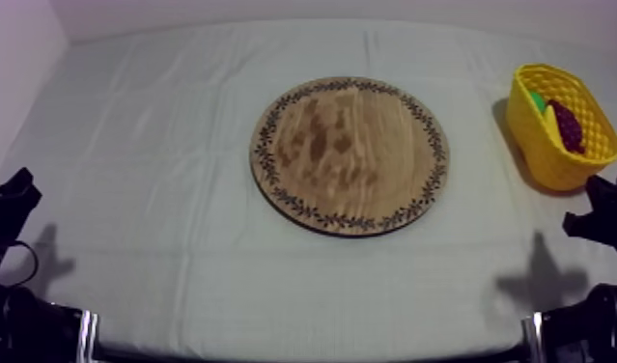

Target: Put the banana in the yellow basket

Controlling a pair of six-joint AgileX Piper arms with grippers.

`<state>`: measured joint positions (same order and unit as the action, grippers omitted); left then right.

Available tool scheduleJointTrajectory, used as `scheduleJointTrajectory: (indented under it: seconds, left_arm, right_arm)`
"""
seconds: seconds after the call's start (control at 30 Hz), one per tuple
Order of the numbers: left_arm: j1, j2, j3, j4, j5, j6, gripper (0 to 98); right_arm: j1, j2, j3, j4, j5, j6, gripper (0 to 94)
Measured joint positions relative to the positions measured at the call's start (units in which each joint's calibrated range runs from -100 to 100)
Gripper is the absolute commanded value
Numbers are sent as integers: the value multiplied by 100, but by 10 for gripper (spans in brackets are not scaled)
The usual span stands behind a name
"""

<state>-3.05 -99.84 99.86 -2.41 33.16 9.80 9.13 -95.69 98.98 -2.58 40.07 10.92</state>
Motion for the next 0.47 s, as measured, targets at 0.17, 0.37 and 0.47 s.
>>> scheduleJointTrajectory:
  seconds: [0.17, 0.37, 0.47]
  left_arm:
    - [0, 0, 0, 0, 0, 0, 1]
    - [0, 0, 0, 0, 0, 0, 1]
    - [0, 0, 0, 0, 0, 0, 1]
  right_arm:
    - [9, -8, 45, 89, -159, 139, 5]
    - [8, -8, 53, 107, -182, 439, 5]
    - [8, -12, 53, 107, -182, 381, 5]
